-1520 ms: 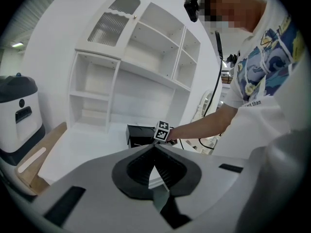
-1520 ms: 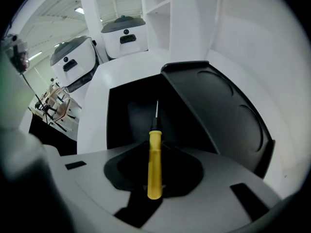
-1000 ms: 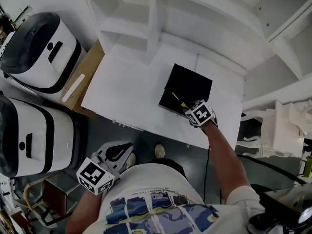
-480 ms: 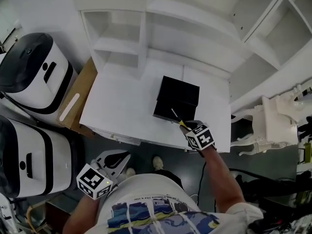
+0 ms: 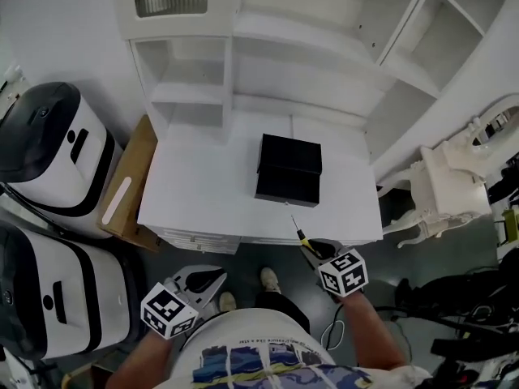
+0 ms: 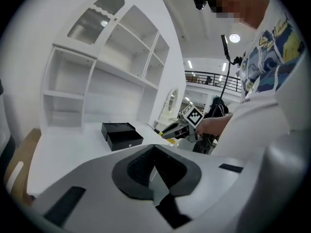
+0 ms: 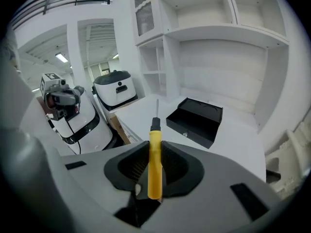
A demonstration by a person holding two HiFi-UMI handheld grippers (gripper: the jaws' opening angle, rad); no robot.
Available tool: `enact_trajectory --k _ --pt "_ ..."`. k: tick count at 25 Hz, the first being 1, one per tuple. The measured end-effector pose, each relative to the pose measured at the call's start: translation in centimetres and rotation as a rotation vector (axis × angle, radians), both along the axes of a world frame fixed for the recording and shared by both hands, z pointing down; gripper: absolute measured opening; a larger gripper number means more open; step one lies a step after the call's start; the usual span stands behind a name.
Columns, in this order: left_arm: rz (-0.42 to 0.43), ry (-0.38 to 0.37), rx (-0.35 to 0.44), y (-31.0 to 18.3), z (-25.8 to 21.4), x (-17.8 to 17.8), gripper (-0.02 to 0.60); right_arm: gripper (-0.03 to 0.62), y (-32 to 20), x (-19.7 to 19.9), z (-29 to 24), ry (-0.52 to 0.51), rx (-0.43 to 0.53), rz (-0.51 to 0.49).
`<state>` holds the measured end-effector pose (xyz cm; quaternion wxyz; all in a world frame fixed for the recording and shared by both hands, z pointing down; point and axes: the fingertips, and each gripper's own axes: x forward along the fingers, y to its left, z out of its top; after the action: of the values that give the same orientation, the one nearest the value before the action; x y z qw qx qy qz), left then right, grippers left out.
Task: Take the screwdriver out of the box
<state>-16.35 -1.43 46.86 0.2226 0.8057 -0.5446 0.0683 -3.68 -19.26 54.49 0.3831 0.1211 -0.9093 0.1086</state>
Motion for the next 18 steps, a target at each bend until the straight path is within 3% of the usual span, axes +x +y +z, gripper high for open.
enact_trajectory --k 8,18 --pt "0.108 0.007 -0.027 0.8 1.1 2.4 0.012 0.095 7.6 2.5 -1.3 -0.073 -0.037 0.029" --pt "0.14 0.005 -0.036 0.3 0.8 6.0 0.012 0.095 10.9 4.0 -3.7 -0.177 -0.011 0.003"
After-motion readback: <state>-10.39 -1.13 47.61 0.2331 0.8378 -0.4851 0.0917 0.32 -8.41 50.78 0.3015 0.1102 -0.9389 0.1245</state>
